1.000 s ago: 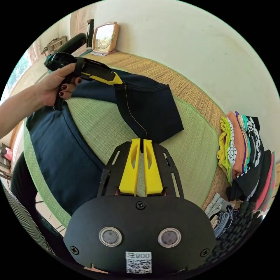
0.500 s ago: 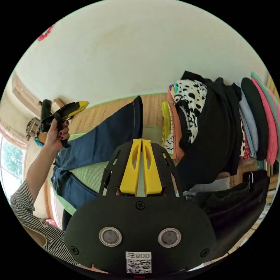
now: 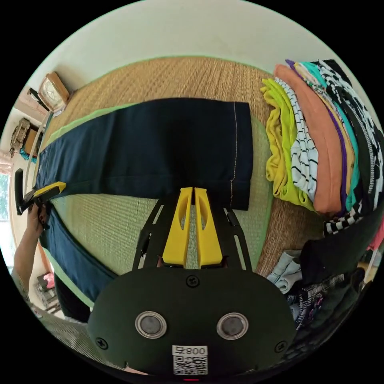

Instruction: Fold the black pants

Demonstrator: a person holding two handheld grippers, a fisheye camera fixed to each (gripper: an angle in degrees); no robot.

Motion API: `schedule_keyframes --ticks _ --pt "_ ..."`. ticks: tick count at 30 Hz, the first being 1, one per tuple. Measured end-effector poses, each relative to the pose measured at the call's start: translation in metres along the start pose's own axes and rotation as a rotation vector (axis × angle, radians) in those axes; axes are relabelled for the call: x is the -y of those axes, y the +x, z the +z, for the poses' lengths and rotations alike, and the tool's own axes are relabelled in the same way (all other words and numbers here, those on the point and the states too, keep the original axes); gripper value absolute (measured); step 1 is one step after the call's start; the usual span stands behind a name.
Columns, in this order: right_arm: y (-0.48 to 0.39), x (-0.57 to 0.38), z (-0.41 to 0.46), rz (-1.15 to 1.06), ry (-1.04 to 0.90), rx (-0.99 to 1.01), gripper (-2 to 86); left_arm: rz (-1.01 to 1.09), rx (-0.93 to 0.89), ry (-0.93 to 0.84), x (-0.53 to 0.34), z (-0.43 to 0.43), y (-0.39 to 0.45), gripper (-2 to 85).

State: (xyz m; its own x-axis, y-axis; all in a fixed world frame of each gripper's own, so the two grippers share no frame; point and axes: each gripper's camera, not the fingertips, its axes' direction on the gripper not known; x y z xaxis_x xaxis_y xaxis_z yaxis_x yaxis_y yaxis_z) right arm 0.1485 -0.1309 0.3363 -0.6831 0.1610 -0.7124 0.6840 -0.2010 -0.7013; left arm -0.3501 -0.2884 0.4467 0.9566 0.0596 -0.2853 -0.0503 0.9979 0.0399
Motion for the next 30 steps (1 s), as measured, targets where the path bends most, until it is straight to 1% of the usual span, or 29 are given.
schedule_keyframes --ticks 1,2,6,8,10,12,14,16,17,19,21,22,24,25,26,27,28,30 --pt "-0.001 0.001 0.0 0.017 0.044 0.002 0.1 -0.007 -0.004 0.005 -0.004 -0.001 0.0 0.4" --pt "-0.003 0.006 0.006 0.002 0.001 0.0 0.1 0.003 0.005 0.007 -0.006 -0.002 0.0 0.3" --pt "-0.003 0.017 0.011 -0.033 -0.016 -0.012 0.1 0.068 0.032 0.017 -0.025 -0.01 0.004 0.1" --pt "0.003 0.022 0.015 -0.001 0.006 -0.012 0.1 0.085 0.026 0.035 -0.036 -0.014 0.002 0.1" --pt "0.01 0.026 0.018 0.037 0.013 0.049 0.1 0.083 0.013 0.063 -0.048 -0.021 -0.004 0.1" --pt "0.013 0.029 0.021 0.079 0.023 0.066 0.1 0.079 0.004 0.07 -0.055 -0.026 -0.009 0.1" --pt "0.013 0.031 0.024 0.131 0.031 0.043 0.1 0.071 0.004 0.079 -0.061 -0.034 -0.013 0.1" --pt "0.011 0.031 0.028 0.122 0.035 0.039 0.1 0.093 0.02 0.1 -0.074 -0.044 -0.016 0.1" --pt "0.012 0.033 0.031 0.132 0.037 0.065 0.1 0.091 0.033 0.081 -0.077 -0.043 -0.018 0.1" --pt "0.011 0.037 0.034 0.159 0.026 0.091 0.1 0.058 0.002 0.073 -0.09 -0.053 -0.027 0.1" --pt "0.004 0.039 0.033 0.171 0.043 0.029 0.1 0.05 -0.021 0.088 -0.106 -0.069 -0.032 0.1" --pt "-0.005 0.038 0.03 0.149 0.063 0.019 0.0 0.043 -0.027 0.122 -0.122 -0.084 -0.037 0.1" --pt "-0.027 0.031 0.021 0.064 0.112 0.09 0.0 0.02 -0.01 0.167 -0.149 -0.109 -0.048 0.1" --pt "-0.052 0.023 0.017 -0.029 0.129 0.148 0.0 -0.012 0.03 0.191 -0.17 -0.126 -0.059 0.1" --pt "-0.082 0.014 0.018 -0.135 0.107 0.2 0.0 -0.032 0.058 0.2 -0.18 -0.134 -0.065 0.2" --pt "-0.099 0.008 0.018 -0.182 0.097 0.22 0.1 -0.087 0.121 0.207 -0.201 -0.147 -0.08 0.2" --pt "-0.132 -0.005 0.019 -0.259 0.091 0.257 0.1 -0.168 0.178 0.198 -0.22 -0.158 -0.097 0.2" --pt "-0.18 -0.025 0.027 -0.372 0.055 0.334 0.1 -0.253 0.183 0.148 -0.242 -0.165 -0.125 0.2"
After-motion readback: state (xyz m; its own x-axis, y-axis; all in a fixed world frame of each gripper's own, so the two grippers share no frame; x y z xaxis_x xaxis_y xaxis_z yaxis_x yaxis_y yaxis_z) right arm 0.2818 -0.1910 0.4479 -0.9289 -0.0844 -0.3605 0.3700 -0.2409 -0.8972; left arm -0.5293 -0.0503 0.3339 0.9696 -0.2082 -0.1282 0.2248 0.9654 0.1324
